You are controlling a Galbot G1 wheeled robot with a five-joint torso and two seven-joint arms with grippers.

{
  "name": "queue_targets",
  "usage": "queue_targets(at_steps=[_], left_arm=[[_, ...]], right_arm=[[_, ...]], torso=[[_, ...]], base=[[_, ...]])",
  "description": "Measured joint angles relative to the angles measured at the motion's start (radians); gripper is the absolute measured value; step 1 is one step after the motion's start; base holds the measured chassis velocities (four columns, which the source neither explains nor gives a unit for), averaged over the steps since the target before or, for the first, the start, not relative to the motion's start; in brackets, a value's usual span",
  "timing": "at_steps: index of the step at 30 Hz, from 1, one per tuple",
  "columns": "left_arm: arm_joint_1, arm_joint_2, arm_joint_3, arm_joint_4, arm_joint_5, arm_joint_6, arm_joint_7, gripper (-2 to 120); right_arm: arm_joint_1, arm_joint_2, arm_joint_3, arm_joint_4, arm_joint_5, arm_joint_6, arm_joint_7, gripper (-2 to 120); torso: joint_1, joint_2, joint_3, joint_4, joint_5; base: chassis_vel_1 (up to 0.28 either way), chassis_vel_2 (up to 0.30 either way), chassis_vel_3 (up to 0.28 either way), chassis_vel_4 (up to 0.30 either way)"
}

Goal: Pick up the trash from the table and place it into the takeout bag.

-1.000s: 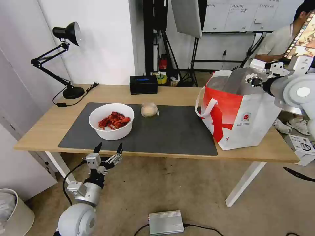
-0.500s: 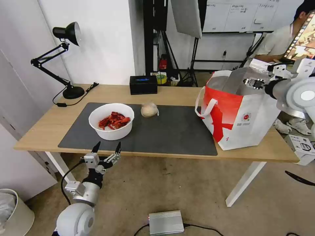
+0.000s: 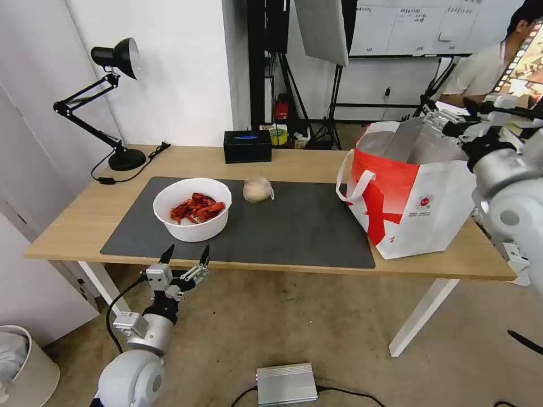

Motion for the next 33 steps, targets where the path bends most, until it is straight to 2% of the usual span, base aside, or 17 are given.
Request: queue_targets(at_steps=[1, 3, 5, 9, 15, 18, 20, 21, 23, 24, 26, 27, 30, 31, 33], left_arm=[[0.003, -0.001, 0.000, 0.000, 0.000, -0.001, 0.000, 100], [0.004, -0.001, 0.000, 0.000, 0.000, -0.002, 0.000, 100], [0.007, -0.004, -0.004, -0.001, 0.001, -0.005, 0.000, 100], [0.008, -0.006, -0.007, -0.007, 0.001, -0.006, 0.000, 100], [0.010, -0.009, -0.009, -0.017, 0.002, -0.006, 0.000, 100], [0.010, -0.011, -0.008, -0.020, 0.002, -0.006, 0.000, 100], [0.014, -0.011, -0.008, -0.026, 0.003, -0.006, 0.000, 100], [0.014, -0.011, -0.008, -0.026, 0.003, -0.006, 0.000, 100], [0.020, -0.010, -0.013, -0.029, 0.004, -0.006, 0.000, 100], [0.020, -0.010, -0.013, -0.029, 0.004, -0.006, 0.000, 100], [0.023, -0.009, -0.018, -0.030, 0.006, -0.007, -0.001, 100], [0.023, -0.009, -0.018, -0.030, 0.006, -0.007, -0.001, 100], [0.026, -0.008, -0.023, -0.032, 0.010, -0.012, -0.001, 100], [0.026, -0.008, -0.023, -0.032, 0.010, -0.012, -0.001, 100], [0.027, -0.008, -0.027, -0.031, 0.012, -0.015, -0.002, 100]], right_arm=[[-0.037, -0.004, 0.023, 0.021, -0.036, 0.044, -0.032, 100], [-0.062, -0.005, 0.039, 0.037, -0.063, 0.072, -0.049, 100], [-0.151, 0.003, 0.092, 0.084, -0.174, 0.155, -0.084, 100], [-0.230, 0.021, 0.128, 0.122, -0.254, 0.191, -0.092, 100], [-0.388, 0.107, 0.187, 0.187, -0.420, 0.238, -0.101, 100], [-0.426, 0.132, 0.200, 0.193, -0.451, 0.248, -0.105, 100], [-0.483, 0.185, 0.222, 0.198, -0.505, 0.269, -0.108, 100], [-0.483, 0.185, 0.222, 0.198, -0.505, 0.269, -0.108, 100], [-0.532, 0.259, 0.237, 0.197, -0.575, 0.298, -0.111, 100], [-0.532, 0.259, 0.237, 0.197, -0.575, 0.298, -0.111, 100], [-0.572, 0.348, 0.240, 0.195, -0.645, 0.327, -0.112, 100], [-0.572, 0.348, 0.240, 0.195, -0.645, 0.327, -0.112, 100], [-0.619, 0.465, 0.239, 0.181, -0.730, 0.369, -0.111, 100], [-0.619, 0.465, 0.239, 0.181, -0.730, 0.369, -0.111, 100], [-0.641, 0.525, 0.234, 0.168, -0.770, 0.395, -0.111, 100]], torso=[[0.000, 0.000, 0.000, 0.0000, 0.0000], [0.000, 0.000, 0.000, 0.0000, -0.0001], [0.000, 0.000, 0.000, 0.0004, -0.0002], [0.000, 0.000, 0.000, 0.0000, 0.0000], [0.000, 0.000, 0.000, 0.0003, -0.0002], [0.000, 0.000, 0.000, 0.0001, -0.0001], [0.000, 0.000, 0.000, 0.0001, -0.0001], [0.000, 0.000, 0.000, 0.0001, -0.0001], [0.000, 0.000, 0.000, 0.0002, -0.0001], [0.000, 0.000, 0.000, 0.0002, -0.0001], [0.000, 0.000, 0.000, 0.0001, 0.0000], [0.000, 0.000, 0.000, 0.0001, 0.0000], [0.000, 0.000, 0.000, 0.0002, -0.0002], [0.000, 0.000, 0.000, 0.0002, -0.0002], [0.000, 0.000, 0.000, 0.0002, -0.0004]], base=[[0.000, 0.000, 0.000, 0.000], [0.000, 0.000, 0.000, 0.000], [0.000, 0.000, 0.000, 0.000], [0.000, 0.000, 0.000, 0.000], [0.000, 0.000, 0.000, 0.000], [0.000, 0.000, 0.000, 0.000], [0.000, 0.000, 0.000, 0.000], [0.000, 0.000, 0.000, 0.000], [0.000, 0.000, 0.000, 0.000], [0.000, 0.000, 0.000, 0.000], [0.000, 0.000, 0.000, 0.000], [0.000, 0.000, 0.000, 0.000], [0.000, 0.000, 0.000, 0.000], [0.000, 0.000, 0.000, 0.000], [0.000, 0.000, 0.000, 0.000]])
